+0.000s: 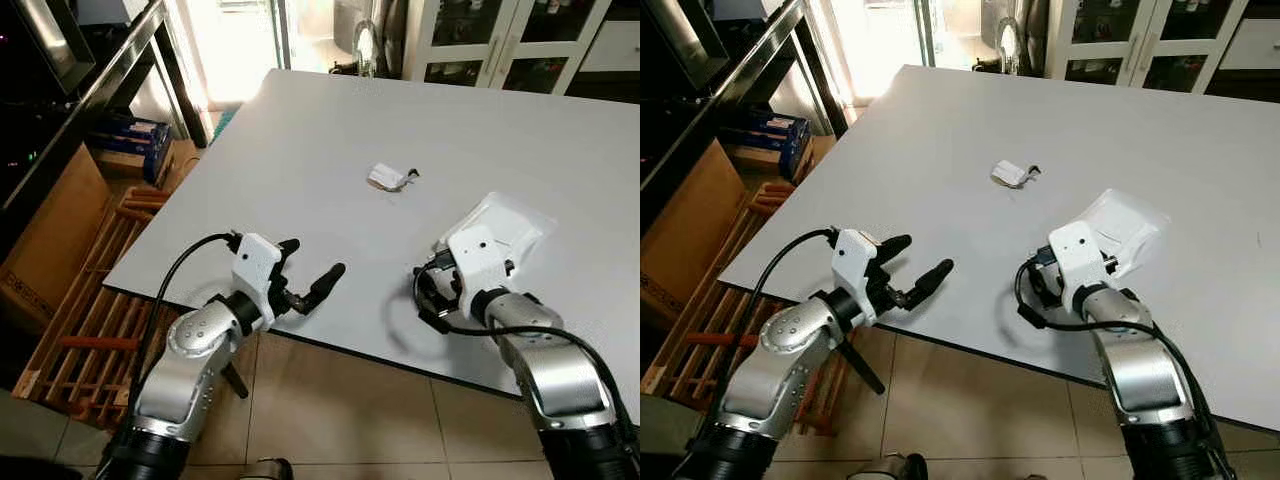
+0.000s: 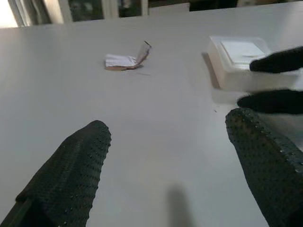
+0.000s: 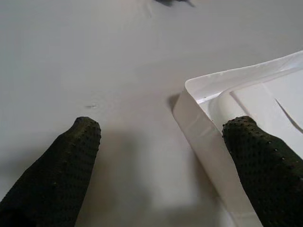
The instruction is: Picking trash to rubbish bin
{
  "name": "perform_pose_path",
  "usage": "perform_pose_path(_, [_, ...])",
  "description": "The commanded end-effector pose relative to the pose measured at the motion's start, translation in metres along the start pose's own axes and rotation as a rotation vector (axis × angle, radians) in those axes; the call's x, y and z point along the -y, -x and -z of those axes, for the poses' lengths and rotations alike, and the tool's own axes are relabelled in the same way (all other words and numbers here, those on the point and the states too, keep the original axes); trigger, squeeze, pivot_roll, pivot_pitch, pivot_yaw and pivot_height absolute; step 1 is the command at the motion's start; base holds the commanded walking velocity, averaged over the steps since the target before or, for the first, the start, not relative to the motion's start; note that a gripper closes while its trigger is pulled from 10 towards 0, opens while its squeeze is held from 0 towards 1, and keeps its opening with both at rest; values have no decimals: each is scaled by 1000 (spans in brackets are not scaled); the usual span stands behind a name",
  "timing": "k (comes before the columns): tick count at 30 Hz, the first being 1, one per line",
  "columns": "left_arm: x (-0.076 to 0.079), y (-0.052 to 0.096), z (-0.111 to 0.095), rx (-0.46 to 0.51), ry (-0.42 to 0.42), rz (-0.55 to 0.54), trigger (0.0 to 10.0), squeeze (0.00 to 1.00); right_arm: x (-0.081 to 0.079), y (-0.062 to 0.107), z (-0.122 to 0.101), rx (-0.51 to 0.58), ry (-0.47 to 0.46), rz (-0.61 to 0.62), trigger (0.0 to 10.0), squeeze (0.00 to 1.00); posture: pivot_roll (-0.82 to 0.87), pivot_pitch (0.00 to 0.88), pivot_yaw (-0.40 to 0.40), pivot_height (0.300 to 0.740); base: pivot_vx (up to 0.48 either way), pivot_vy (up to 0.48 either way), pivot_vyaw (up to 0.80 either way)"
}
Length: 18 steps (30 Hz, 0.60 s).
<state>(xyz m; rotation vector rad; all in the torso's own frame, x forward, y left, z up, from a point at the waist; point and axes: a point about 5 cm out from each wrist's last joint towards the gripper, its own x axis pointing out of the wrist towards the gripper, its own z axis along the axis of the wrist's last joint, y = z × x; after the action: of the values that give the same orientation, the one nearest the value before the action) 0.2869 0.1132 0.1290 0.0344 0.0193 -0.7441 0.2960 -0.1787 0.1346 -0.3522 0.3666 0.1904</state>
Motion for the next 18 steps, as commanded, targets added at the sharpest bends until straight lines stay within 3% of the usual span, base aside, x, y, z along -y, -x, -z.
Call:
perform_pose_path(1, [0, 0, -6, 7, -8, 25, 10000, 0, 8, 1, -6, 35, -11, 16, 10000, 0, -12, 106, 78, 740, 0, 0, 0])
perform_pose_path(10, [5, 3, -6, -14, 19, 93, 10000, 0, 29, 10, -41, 218, 7, 133, 10000, 0, -18, 115, 84, 740, 0, 0, 0])
perform_pose_path(18, [6, 3, -6, -26, 12, 109, 10000, 0, 59, 13, -16, 82, 65, 306, 10000, 0, -26, 119, 86, 740, 0, 0, 0])
